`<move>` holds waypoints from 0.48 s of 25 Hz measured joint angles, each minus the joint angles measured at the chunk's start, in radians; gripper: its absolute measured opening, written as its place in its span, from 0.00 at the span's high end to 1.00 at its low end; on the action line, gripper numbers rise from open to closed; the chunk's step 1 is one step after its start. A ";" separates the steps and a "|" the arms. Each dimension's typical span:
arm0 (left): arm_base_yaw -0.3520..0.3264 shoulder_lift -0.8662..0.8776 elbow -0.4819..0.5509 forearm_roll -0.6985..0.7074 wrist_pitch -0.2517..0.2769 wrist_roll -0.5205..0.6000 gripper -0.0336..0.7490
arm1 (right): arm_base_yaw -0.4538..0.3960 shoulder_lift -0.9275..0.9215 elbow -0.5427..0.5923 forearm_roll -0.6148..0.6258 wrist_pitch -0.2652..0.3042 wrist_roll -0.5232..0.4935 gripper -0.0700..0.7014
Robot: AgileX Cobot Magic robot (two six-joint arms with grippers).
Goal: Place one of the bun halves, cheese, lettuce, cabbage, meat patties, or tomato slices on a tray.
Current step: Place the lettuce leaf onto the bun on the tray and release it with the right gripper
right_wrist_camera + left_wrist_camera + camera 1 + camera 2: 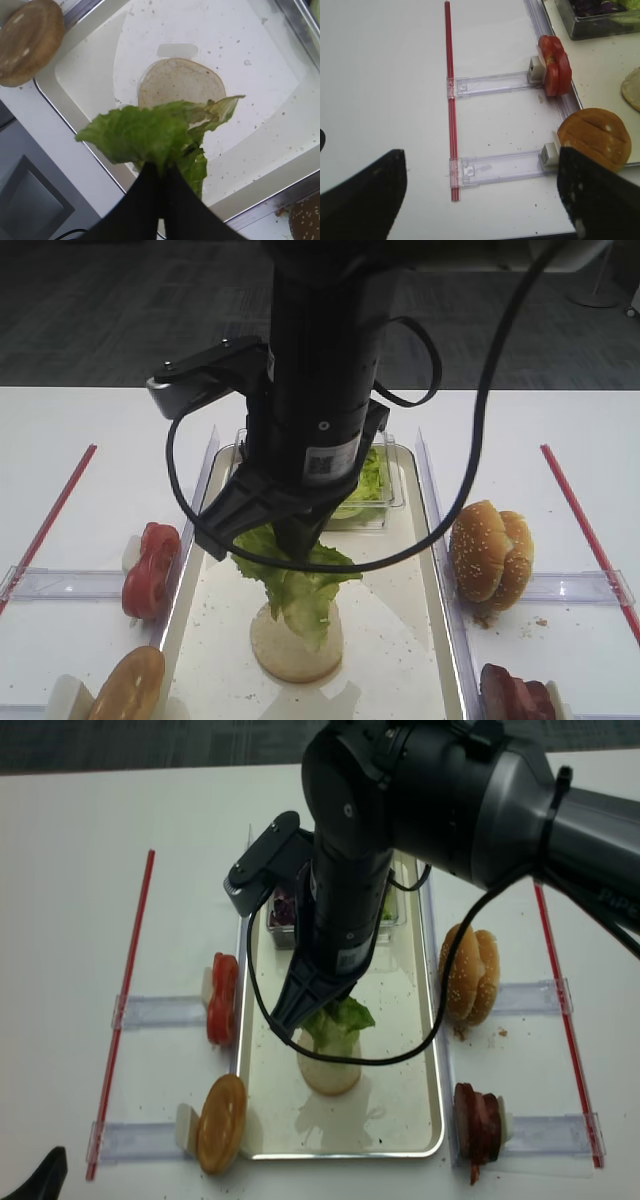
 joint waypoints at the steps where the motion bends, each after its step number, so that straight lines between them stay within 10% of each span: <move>1: 0.000 0.000 0.000 0.000 0.000 0.000 0.24 | 0.000 0.000 0.000 0.000 -0.002 0.000 0.85; 12: 0.000 0.000 0.000 0.000 0.000 0.000 0.24 | 0.000 0.030 0.000 0.000 -0.003 0.000 0.85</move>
